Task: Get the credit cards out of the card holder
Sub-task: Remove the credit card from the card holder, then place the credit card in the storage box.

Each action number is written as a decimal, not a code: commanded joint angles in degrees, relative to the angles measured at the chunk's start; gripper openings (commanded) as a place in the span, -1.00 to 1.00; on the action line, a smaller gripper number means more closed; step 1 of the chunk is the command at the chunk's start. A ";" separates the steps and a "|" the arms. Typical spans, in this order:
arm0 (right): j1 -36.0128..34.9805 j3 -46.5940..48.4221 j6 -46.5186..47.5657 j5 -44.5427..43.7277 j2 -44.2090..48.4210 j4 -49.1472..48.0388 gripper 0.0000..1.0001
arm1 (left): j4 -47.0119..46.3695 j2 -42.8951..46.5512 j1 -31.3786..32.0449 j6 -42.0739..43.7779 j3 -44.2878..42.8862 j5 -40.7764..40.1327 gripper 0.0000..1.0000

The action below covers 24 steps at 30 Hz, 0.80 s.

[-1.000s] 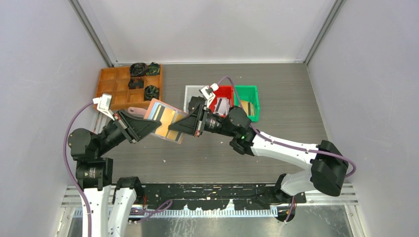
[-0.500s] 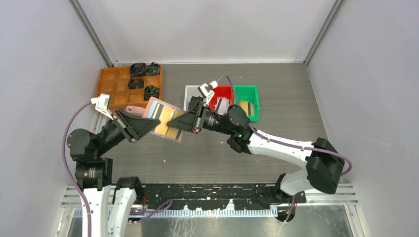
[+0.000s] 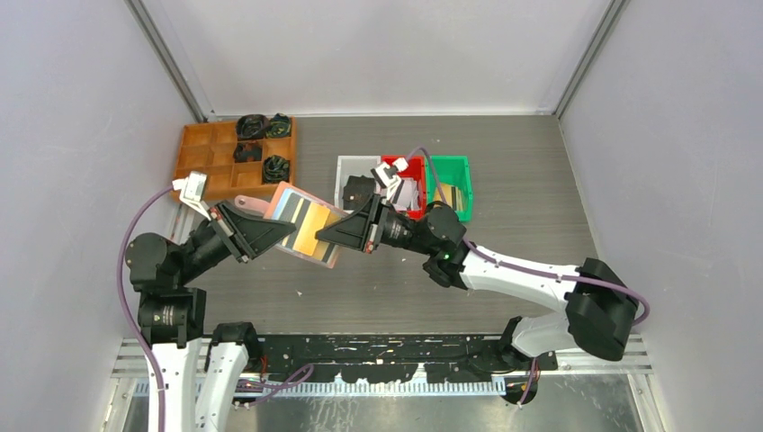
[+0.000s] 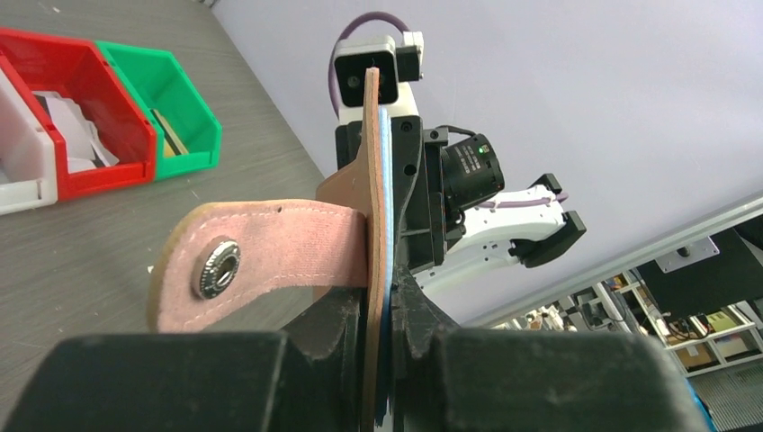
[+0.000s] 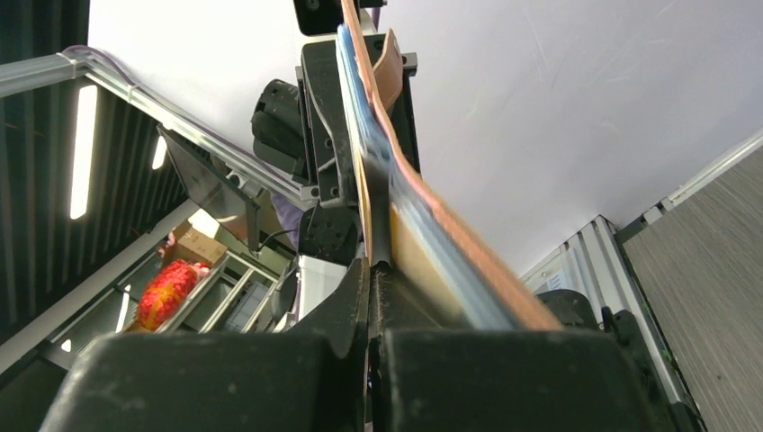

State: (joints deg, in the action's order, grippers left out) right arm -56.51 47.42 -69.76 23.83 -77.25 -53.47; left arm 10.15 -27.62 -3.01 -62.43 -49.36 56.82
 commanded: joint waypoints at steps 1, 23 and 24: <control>1.33 -2.56 2.68 -0.55 4.33 1.29 -0.99 | -3.86 0.57 -0.21 0.81 -2.58 -2.23 -0.87; 28.19 7.88 24.94 -2.90 16.37 65.32 -0.99 | 6.81 1.42 -0.24 17.60 -6.14 -8.33 -0.98; 29.39 10.65 28.42 -6.11 14.58 71.10 -0.99 | 6.81 1.49 -0.24 17.61 -6.06 -8.23 -0.98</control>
State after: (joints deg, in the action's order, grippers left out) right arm -30.94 48.69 -55.86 26.17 -58.57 -10.07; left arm 17.58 -26.94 -3.07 -48.49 -53.19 49.93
